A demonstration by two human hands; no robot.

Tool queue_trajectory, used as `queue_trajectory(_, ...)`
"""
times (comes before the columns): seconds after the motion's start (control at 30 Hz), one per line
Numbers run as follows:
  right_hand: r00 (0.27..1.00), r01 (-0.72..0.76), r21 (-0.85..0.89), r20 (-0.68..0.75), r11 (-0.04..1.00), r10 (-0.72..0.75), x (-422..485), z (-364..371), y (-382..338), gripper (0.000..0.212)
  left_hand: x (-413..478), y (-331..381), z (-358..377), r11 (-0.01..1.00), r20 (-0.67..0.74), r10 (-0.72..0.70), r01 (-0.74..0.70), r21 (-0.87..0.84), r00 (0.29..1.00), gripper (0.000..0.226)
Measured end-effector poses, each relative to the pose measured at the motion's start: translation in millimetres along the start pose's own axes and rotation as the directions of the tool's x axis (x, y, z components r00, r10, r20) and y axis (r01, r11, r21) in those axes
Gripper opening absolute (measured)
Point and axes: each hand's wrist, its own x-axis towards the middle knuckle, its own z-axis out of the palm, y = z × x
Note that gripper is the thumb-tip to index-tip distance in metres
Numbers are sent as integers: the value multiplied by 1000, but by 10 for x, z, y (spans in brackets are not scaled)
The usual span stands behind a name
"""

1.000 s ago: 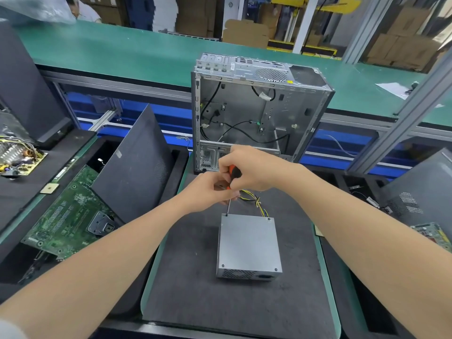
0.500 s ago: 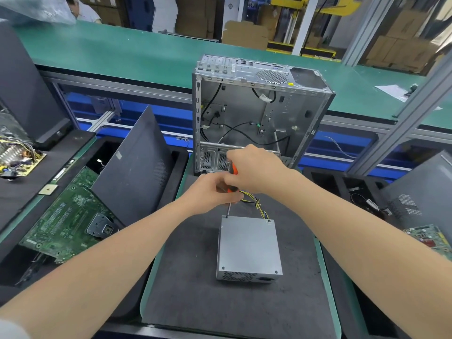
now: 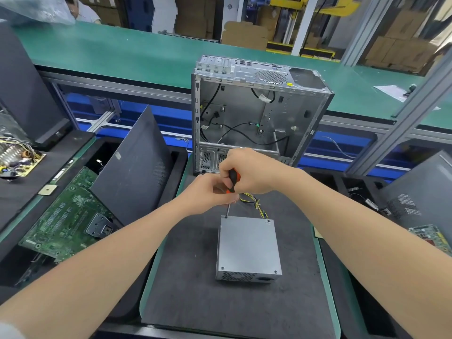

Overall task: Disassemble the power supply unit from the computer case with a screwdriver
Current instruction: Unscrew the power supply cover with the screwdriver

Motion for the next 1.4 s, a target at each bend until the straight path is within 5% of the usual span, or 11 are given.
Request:
queue_trajectory(0.1, 998, -40, -27, -55, 999, 39, -42, -17, -34, 17, 6, -11, 20, 1000, -24, 1, -1, -14, 1000, 16)
queue_trajectory(0.27, 935, -311, -391, -289, 866, 205, -43, 98, -158, 39, 28, -18, 57, 1000, -38, 17, -17, -7, 999, 31)
queue_trajectory(0.6, 977, -198, 0, -81, 980, 197, -31, 0, -50, 18, 13, -21, 29, 998, -24, 65, -65, -8, 998, 15)
queue_trajectory(0.93, 1000, -27, -64, 11, 998, 28, -24, -10, -47, 20, 31, -59, 45, 999, -36, 40, -39, 28, 999, 8)
queue_trajectory(1.13, 981, -181, -184, -107, 966, 163, -32, 65, -106, 16, 82, -124, 59, 999, -37, 17, -16, 33, 999, 23)
queue_trajectory(1.3, 985, -155, -71, -90, 985, 148, -69, 33, -111, 9, 19, -413, 97, 923, 126, -55, 2, 385, 991, 23)
queue_trajectory(1.4, 981, -165, -46, -112, 985, 160, -108, 14, -113, 8, 6, -546, 189, 897, 77, -48, 9, 443, 996, 12)
